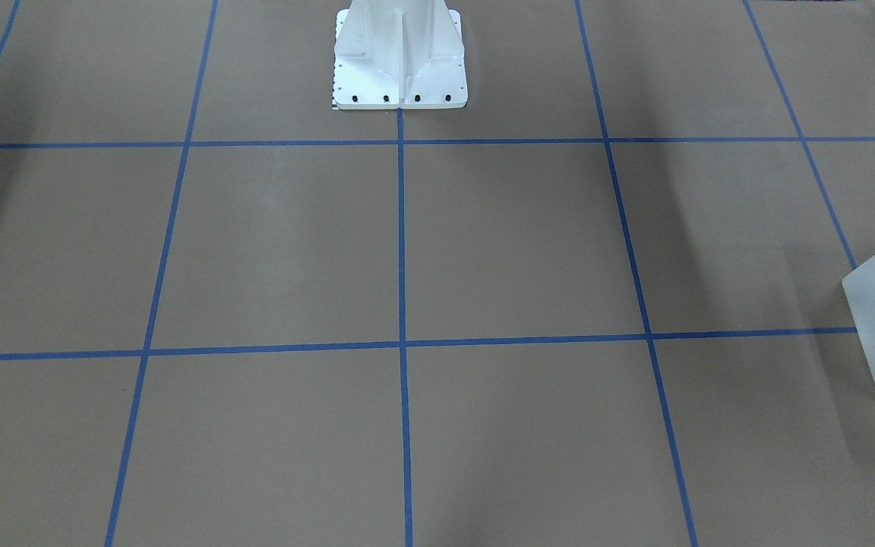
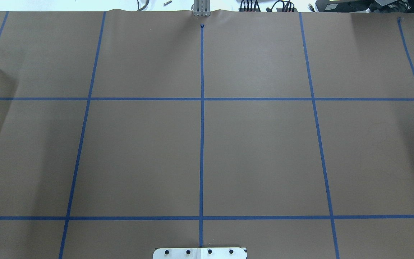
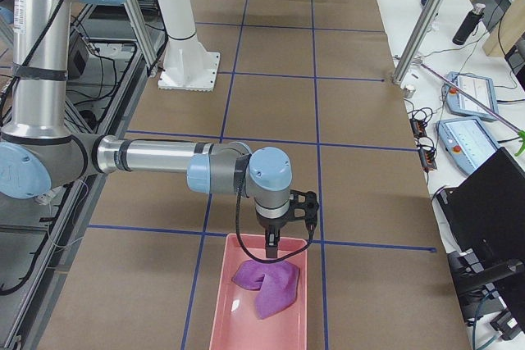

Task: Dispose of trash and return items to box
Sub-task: 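Lower the cloth into the pink bin and open the right gripper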

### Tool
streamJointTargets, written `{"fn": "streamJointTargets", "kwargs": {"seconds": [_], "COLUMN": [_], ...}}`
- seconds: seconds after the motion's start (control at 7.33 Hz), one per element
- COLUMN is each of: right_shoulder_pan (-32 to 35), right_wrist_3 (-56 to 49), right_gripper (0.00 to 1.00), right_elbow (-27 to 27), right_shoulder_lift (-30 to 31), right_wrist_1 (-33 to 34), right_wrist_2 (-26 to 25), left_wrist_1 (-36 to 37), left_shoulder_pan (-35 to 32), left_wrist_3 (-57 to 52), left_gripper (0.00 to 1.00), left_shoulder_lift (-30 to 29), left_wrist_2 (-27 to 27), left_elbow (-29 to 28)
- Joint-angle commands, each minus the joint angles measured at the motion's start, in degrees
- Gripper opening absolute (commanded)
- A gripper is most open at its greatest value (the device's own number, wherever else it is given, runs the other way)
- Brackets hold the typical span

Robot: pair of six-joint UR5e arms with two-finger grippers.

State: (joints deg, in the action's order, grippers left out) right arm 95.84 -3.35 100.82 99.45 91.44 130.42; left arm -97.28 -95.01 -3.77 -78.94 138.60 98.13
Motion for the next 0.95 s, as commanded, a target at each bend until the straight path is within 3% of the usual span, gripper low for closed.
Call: {"fn": "streamJointTargets", "kwargs": {"seconds": [0.0,0.14,0.41,0.82], "right_shoulder_pan": [-0.3,-0.5,-0.5,-0.5], "right_wrist_3": [-0.4,-0.7,-0.7,-0.7], "right_gripper": [1.00,1.00,1.00,1.00], "right_elbow": [3.7,5.2,5.4,5.5], "right_shoulder_lift": [2.8,2.9,3.2,3.3], "right_wrist_1": [-0.3,-0.3,-0.2,-0.2], "right_wrist_2": [-4.9,-7.0,-5.9,-1.3], "left_wrist_1": [0.2,0.1,0.1,0.2], "left_shoulder_pan": [0.0,0.0,0.0,0.0], "left_wrist_3": [0.2,0.0,0.2,0.2], "left_gripper": [0.99,0.99,0.99,0.99], "left_shoulder_lift": [0.2,0.2,0.2,0.2], "left_wrist_2": [0.0,0.0,0.0,0.0], "left_elbow": [-0.1,-0.1,-0.2,-0.2]}}
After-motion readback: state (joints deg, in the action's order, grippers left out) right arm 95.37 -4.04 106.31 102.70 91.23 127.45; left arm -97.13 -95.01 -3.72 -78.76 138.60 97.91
